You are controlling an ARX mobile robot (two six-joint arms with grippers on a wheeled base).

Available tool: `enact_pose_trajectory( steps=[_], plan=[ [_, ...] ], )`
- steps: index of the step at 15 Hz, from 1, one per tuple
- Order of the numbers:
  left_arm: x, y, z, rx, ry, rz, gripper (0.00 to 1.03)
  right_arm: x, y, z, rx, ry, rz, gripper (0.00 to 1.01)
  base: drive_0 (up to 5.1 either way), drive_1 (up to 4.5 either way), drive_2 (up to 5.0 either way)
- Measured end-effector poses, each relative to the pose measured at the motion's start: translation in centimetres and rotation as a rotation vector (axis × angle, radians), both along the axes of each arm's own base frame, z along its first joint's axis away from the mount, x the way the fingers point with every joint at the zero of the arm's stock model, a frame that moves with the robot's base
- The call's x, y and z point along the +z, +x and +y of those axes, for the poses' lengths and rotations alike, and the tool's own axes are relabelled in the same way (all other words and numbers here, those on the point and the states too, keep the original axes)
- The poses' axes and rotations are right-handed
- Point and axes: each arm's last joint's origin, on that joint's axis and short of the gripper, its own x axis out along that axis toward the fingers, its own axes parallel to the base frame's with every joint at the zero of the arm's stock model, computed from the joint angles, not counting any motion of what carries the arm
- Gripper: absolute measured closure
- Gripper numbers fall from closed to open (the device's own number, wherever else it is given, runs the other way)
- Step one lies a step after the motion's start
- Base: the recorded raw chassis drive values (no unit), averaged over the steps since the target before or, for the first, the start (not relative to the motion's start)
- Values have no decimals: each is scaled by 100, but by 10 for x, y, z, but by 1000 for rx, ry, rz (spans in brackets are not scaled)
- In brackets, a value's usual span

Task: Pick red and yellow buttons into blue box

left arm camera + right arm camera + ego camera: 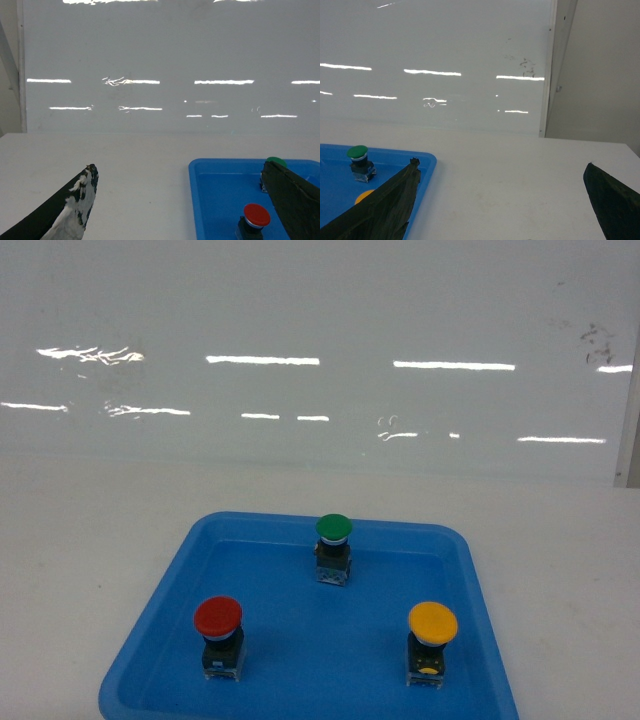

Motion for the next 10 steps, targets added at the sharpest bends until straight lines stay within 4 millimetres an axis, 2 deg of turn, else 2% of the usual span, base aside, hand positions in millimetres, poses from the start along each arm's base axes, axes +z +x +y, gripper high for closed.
enact_pose_trajectory(
  steps=[2,10],
  plan=[
    [0,0,0,0,0,0,5,0,0,0,0,0,0,3,0,0,0],
    [0,0,0,0,-1,0,85,0,0,0,0,0,0,3,0,0,0]
  ],
)
